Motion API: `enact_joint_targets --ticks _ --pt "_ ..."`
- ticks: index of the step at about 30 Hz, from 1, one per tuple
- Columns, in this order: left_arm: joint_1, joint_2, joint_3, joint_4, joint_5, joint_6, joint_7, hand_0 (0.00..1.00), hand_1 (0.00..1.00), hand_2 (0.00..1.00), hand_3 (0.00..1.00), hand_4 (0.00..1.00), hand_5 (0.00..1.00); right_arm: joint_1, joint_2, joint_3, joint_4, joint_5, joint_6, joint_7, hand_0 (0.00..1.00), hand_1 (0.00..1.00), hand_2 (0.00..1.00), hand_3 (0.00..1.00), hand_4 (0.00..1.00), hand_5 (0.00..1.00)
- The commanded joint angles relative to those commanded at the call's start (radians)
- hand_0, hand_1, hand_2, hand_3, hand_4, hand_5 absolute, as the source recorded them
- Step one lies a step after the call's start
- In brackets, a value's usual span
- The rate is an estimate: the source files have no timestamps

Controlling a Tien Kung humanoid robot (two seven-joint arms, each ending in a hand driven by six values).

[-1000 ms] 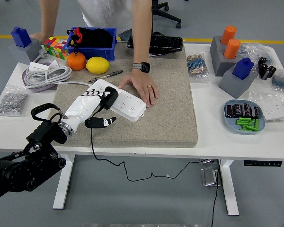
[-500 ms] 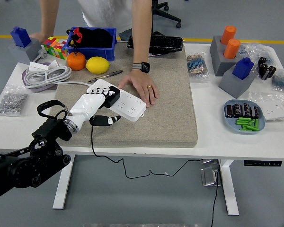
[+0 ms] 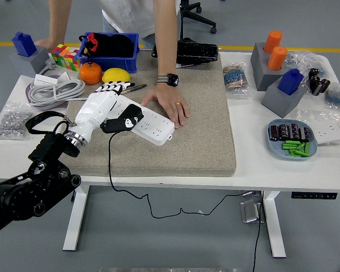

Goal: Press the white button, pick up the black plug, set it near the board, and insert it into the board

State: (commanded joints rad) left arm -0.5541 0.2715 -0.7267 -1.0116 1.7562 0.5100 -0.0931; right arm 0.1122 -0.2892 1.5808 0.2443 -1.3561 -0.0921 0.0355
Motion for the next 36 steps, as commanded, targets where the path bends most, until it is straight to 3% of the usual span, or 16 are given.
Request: enact_joint_targets --ticks 9,17,30,36 --pt "0.076 -0.015 -0.2 -0.001 -0.008 0.022 -0.032 0.993 0.977 0.954 0.939 0.812 0.566 -0.005 0.003 0.002 0.0 -0.001 0.0 -0.001 0.682 0.591 0.583 0.573 0.62 0.297" --pt "0.123 -0.01 -0.382 0.01 -0.008 0.017 -0.038 0.993 0.974 0.941 0.933 0.81 0.582 -0.004 0.006 0.004 0.0 -0.001 -0.001 -0.001 0.682 0.592 0.583 0.573 0.621 0.296" --pt "0.153 0.009 -0.523 0.02 -0.021 -0.018 -0.009 0.981 0.965 0.93 0.914 0.827 0.629 -0.001 0.006 0.011 -0.001 -0.003 0.0 -0.002 0.682 0.591 0.583 0.573 0.621 0.297" --pt "0.157 0.034 -0.564 0.014 -0.024 -0.041 0.01 0.976 0.959 0.921 0.896 0.826 0.633 0.005 0.0 0.018 -0.014 -0.007 -0.002 -0.001 0.682 0.591 0.583 0.573 0.621 0.297"
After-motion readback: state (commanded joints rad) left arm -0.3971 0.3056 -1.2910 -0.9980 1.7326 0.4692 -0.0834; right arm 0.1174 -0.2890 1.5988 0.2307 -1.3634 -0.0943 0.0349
